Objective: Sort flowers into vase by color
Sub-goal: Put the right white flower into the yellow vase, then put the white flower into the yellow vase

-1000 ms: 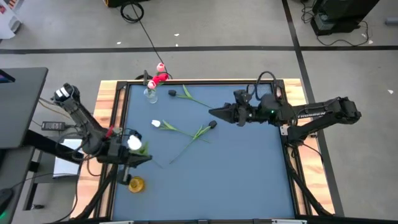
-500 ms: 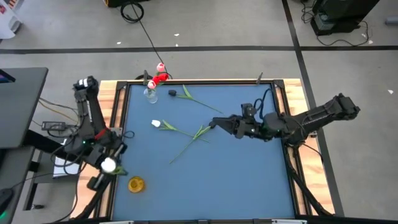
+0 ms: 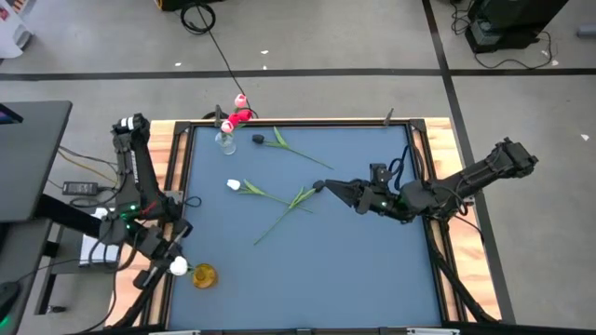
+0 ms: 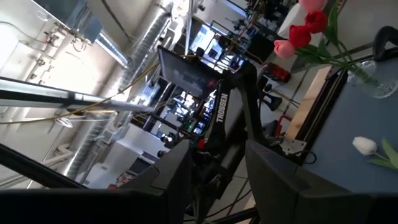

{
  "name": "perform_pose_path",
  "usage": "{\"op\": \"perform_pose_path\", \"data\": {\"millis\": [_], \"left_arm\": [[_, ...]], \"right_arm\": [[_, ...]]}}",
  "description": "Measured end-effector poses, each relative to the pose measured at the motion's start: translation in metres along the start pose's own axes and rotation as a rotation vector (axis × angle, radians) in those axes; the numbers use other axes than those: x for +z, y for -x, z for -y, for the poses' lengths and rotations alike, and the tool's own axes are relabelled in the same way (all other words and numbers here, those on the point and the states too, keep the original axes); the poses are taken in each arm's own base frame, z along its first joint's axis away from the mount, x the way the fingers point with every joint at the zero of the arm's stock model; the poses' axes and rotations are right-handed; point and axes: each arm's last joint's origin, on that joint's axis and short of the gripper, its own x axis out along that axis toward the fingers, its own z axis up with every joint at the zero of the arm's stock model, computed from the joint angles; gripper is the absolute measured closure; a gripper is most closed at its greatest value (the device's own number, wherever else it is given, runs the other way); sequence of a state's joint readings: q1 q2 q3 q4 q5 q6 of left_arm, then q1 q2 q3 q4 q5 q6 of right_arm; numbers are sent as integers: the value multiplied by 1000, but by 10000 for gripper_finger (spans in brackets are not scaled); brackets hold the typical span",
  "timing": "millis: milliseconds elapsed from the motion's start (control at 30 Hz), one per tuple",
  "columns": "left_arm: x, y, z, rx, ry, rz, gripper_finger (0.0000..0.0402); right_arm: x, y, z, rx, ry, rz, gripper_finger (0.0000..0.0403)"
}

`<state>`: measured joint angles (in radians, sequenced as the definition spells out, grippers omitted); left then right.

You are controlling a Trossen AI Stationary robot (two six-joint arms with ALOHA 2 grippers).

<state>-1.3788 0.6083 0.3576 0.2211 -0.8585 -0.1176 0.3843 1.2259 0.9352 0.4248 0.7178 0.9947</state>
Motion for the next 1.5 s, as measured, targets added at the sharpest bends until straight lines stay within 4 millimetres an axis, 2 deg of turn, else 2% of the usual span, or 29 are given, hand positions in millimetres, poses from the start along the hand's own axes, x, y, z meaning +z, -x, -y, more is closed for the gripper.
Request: {"op": "perform_pose_path", "data": {"millis": [200,500,600,867,1000,1233,1333,1500], "left_arm": [[-1,0,0,4,33,-11,398],[-6,0,-4,105,126,-22,387],[-5,0,-4,130,165,-13,360],[-4,0,-5,133,245,0,252],[3,1,-5,140,287,21,222],[28,9,-11,129,361,77,225],[35,14,-16,151,393,103,225],[42,21,-26,238,438,153,226]], "right_arm": [[0,0,0,-1,-10,-1,243],[-4,-1,7,-40,-8,-64,243],[-5,-1,9,-55,-12,-71,243],[-6,-1,10,-45,2,-119,243],[-7,-1,14,-81,-3,-138,243],[-7,-3,43,-322,-71,-163,243],[-8,-8,57,-396,5,-217,243],[-16,-32,84,-441,133,-340,243]]}}
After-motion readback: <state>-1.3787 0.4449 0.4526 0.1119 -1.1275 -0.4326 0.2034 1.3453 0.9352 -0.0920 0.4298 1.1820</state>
